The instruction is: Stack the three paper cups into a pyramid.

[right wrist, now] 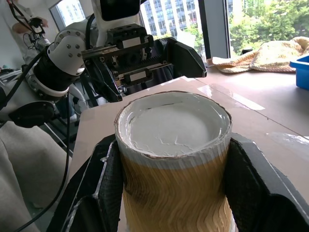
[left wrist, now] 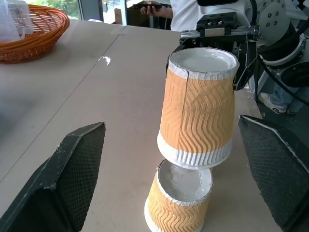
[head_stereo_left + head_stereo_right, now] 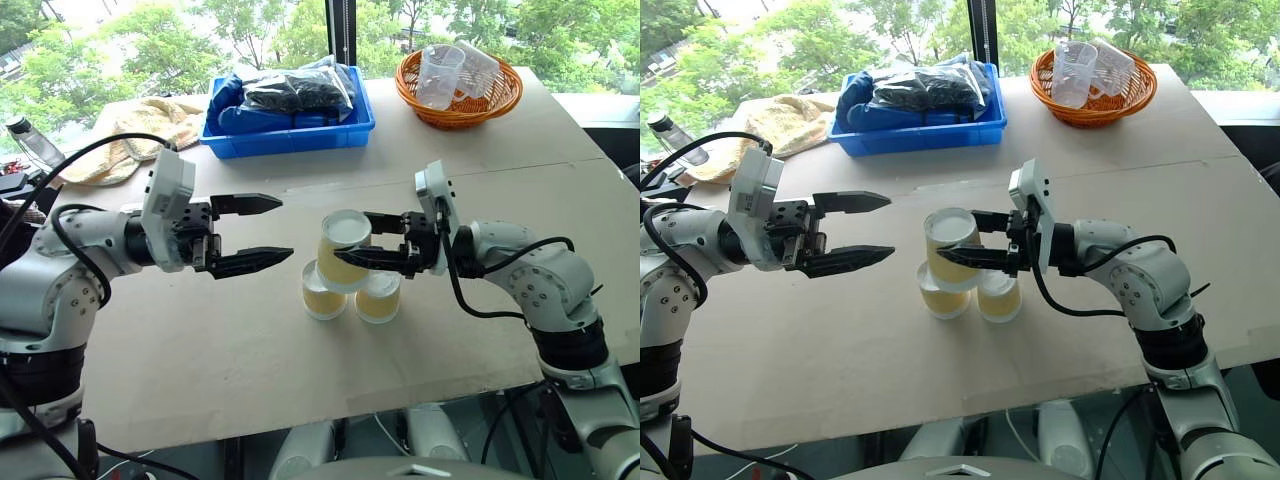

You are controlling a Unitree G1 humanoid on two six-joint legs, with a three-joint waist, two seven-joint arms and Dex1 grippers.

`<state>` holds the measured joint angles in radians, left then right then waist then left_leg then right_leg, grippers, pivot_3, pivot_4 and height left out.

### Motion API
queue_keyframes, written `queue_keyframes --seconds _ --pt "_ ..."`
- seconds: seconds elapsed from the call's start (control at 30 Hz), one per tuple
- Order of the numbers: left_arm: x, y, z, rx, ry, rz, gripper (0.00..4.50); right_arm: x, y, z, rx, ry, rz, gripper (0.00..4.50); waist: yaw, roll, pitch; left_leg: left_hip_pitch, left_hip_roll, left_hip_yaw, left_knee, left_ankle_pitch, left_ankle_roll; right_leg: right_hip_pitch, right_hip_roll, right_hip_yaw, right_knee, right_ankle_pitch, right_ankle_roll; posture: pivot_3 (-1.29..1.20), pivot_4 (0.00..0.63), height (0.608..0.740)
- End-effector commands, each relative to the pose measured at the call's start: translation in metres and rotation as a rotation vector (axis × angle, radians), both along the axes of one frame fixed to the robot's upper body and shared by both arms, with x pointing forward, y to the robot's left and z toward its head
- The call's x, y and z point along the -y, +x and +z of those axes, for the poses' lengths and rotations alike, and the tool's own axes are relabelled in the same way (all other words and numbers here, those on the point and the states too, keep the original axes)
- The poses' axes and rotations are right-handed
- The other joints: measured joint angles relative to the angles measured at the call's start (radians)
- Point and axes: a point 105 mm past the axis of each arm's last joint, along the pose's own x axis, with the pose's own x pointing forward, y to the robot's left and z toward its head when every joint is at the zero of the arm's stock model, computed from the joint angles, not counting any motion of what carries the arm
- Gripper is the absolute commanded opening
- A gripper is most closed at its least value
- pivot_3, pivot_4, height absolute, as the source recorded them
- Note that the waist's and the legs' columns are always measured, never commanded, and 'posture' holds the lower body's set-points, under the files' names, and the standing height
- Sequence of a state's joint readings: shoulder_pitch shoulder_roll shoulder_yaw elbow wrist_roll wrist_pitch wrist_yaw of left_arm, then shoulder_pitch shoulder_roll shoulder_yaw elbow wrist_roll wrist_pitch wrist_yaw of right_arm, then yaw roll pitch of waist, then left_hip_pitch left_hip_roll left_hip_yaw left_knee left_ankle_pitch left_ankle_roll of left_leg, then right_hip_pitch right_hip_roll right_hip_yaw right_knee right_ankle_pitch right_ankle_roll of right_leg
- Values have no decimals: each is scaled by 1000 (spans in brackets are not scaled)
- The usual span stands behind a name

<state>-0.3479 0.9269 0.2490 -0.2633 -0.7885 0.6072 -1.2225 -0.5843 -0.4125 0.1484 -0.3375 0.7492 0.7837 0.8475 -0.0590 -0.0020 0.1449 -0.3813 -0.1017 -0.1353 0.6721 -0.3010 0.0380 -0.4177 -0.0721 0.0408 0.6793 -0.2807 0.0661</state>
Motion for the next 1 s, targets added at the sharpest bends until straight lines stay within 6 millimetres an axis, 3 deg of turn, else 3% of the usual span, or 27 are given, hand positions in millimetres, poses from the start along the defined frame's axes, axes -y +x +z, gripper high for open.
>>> queue_keyframes --seconds 0.03,0.77,0.8,0.9,1.0 --pt "0 -7 9 35 14 -21 4500 3 -3 6 37 5 12 2124 0 0 0 0 0 0 0 0 0 0 0 0 0 0 0 0 150 740" --pt "-2 -11 4 -11 44 -63 4500 7 0 -3 36 -27 -12 2124 1 0 0 0 0 0 0 0 0 0 0 0 0 0 0 0 150 740" --pt "-2 -11 4 -11 45 -63 4500 7 0 -3 37 -28 -11 3114 1 0 0 0 0 0 0 0 0 0 0 0 0 0 0 0 150 740" --pt "-4 -11 3 -11 50 -57 4500 9 -1 -1 48 -27 -5 4283 1 0 0 0 0 0 0 0 0 0 0 0 0 0 0 0 150 740" --pt "-6 -12 1 -14 51 -48 4500 13 -4 3 60 -25 0 4437 1 0 0 0 0 0 0 0 0 0 0 0 0 0 0 0 150 740"
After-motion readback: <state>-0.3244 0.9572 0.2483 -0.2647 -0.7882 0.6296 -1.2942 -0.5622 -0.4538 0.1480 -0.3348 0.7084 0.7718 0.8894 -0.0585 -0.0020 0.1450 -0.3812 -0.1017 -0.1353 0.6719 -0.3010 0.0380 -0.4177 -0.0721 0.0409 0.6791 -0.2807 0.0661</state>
